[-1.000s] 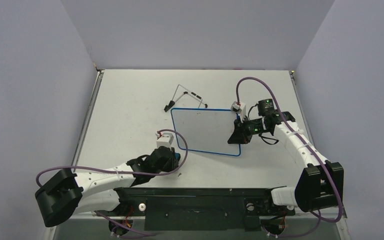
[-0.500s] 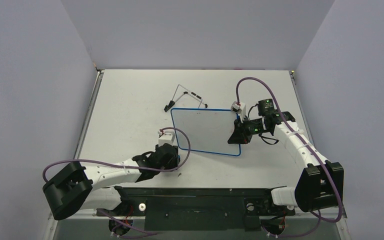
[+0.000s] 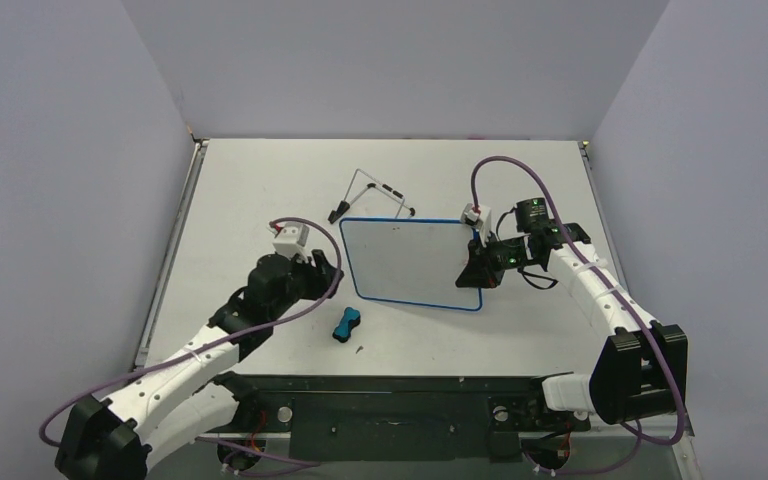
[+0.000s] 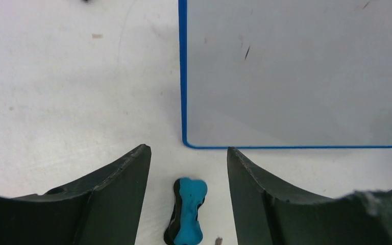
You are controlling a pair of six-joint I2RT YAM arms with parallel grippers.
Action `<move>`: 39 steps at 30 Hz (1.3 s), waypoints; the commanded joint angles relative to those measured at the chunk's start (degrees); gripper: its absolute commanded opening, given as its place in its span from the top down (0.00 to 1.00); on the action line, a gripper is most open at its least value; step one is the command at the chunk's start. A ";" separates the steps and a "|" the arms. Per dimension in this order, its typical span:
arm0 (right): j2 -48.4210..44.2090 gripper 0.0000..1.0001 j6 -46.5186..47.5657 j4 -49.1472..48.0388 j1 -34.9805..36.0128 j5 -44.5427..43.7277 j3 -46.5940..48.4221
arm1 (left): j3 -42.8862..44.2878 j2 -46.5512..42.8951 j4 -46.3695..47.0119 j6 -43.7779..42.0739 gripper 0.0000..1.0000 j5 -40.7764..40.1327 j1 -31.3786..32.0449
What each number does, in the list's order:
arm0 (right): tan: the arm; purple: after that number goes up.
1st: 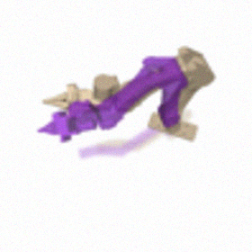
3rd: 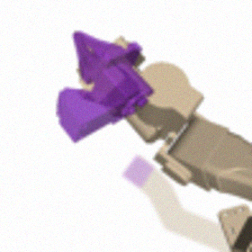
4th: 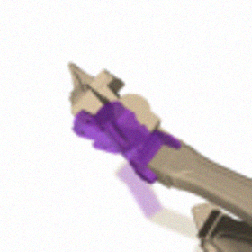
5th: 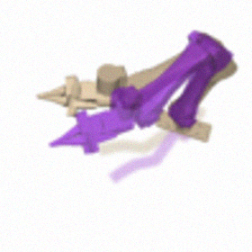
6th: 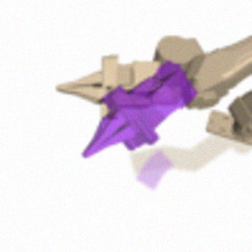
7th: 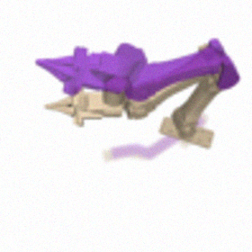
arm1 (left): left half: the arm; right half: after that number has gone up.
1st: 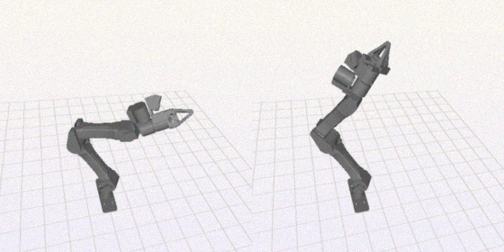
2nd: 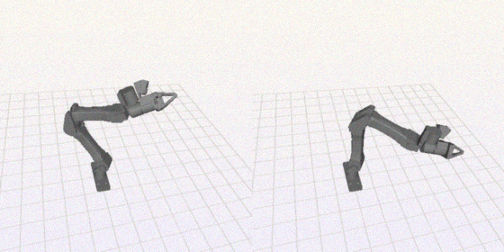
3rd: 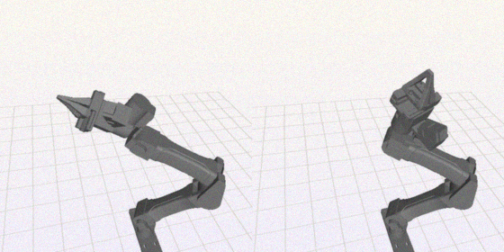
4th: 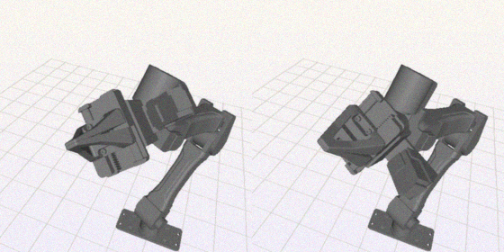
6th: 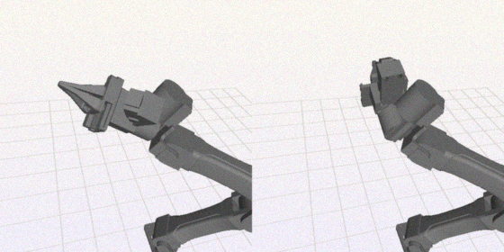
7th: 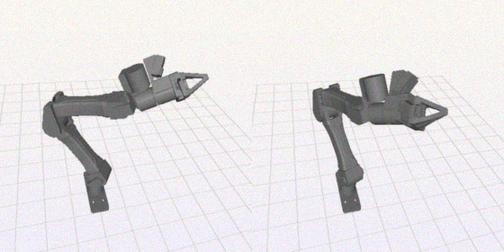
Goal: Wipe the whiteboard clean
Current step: Adjust the whiteboard at the center of the board.
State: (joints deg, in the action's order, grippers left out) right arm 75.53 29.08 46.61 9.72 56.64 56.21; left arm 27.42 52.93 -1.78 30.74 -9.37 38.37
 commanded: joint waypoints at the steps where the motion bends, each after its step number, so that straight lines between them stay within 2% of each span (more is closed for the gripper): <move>1: -1.80 1.00 7.39 1.52 -0.14 -3.68 -0.06 | 2.33 -3.12 9.63 -10.31 0.46 18.36 -8.13; 4: -1.75 1.00 11.92 3.72 0.67 -4.91 -0.02 | 7.09 -0.21 7.38 -18.89 0.46 26.85 -9.49; 8: -1.24 1.00 20.56 7.27 1.54 -5.70 -0.49 | 16.11 4.27 3.32 -23.54 0.45 35.07 -12.18; 11: -1.22 1.00 23.31 8.27 1.96 -5.80 -1.07 | 19.83 5.94 2.51 -27.12 0.45 40.26 -12.94; 13: -1.11 1.00 23.94 8.24 2.21 -5.76 -1.16 | 23.50 7.09 -0.31 -34.29 0.45 45.03 -12.92; 16: -0.92 1.00 23.93 8.12 2.30 -5.88 -1.11 | 30.22 10.23 -7.87 -41.39 0.44 50.99 -12.97; 19: -0.95 1.00 23.84 8.14 2.23 -5.84 -1.18 | 33.74 14.58 -16.88 -52.43 0.43 60.65 -12.23; 23: -0.95 1.00 23.75 8.13 2.06 -5.87 -1.10 | 35.85 19.17 -22.34 -61.91 0.41 59.18 -9.85; 29: -1.06 1.00 23.56 8.14 1.85 -5.77 -1.15 | 38.41 24.73 -22.48 -68.58 0.41 53.73 -9.81; 37: -1.46 1.00 23.63 8.12 1.12 -5.31 -1.24 | 38.00 24.70 -17.09 -69.66 0.44 56.35 -10.33; 39: -1.25 1.00 23.65 8.19 1.14 -5.16 -1.17 | 38.26 25.02 -17.28 -70.17 0.48 56.43 -10.33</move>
State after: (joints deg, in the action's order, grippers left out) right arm 74.81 51.27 50.22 11.18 57.54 56.21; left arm 63.31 79.33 -22.15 -36.69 44.49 28.38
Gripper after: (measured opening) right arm 0.018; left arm 0.557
